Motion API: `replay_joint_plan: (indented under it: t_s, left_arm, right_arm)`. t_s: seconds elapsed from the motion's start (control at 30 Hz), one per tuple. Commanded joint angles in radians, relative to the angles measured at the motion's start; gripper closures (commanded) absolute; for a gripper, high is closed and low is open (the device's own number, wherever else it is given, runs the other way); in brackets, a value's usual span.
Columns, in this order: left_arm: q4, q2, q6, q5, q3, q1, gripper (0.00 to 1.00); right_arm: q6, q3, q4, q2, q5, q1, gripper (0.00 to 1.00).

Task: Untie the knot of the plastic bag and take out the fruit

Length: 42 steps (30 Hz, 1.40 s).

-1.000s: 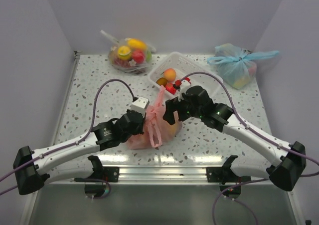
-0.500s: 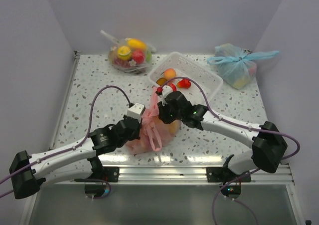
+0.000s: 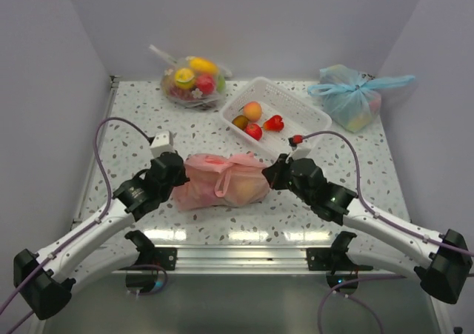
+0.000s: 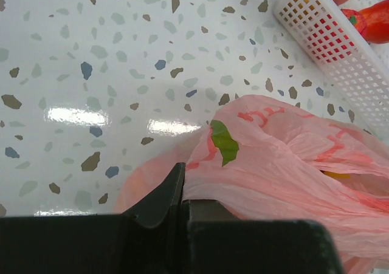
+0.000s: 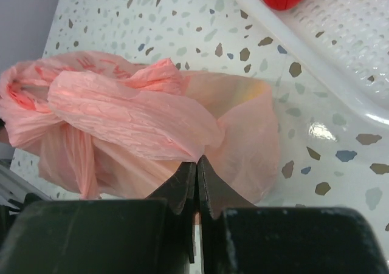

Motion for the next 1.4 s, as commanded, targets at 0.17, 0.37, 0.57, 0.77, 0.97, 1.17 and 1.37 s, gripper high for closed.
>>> replay_joint_plan:
  t_s: [0.17,0.37,0.57,0.77,0.97,1.17,1.37]
  left_arm:
    - [0.021,0.051,0.117,0.21,0.181,0.046,0.24]
    - [-0.054,0.019,-0.121,0.29,0.222,0.009,0.07]
    - [-0.054,0.105,-0.282,0.149,0.233,-0.149,0.12]
    - [-0.06,0.144,-0.417,0.098,0.17,-0.204,0.16]
    - [-0.011,0.07,-0.541,0.051,0.011,-0.209,0.21]
    - [0.033,0.113,-0.61,0.113,-0.081,-0.209,0.22]
    - [0.096,0.096,-0.623,0.098,-0.126,-0.209,0.5]
  right_arm:
    - [-0.053,-0.004,0.038,0.067,-0.062,0.01,1.0]
    - [-0.116,0.03,0.013,0.108,0.039,0.088,1.0]
    - [-0.125,0.043,0.001,0.153,0.208,0.2,1.0]
    - [-0.124,0.059,0.013,0.196,0.305,0.29,1.0]
    - [-0.124,0.062,0.041,0.236,0.34,0.352,1.0]
    - [-0.099,0.047,0.056,0.245,0.34,0.376,1.0]
    - [-0.087,0.034,0.059,0.233,0.339,0.379,1.0]
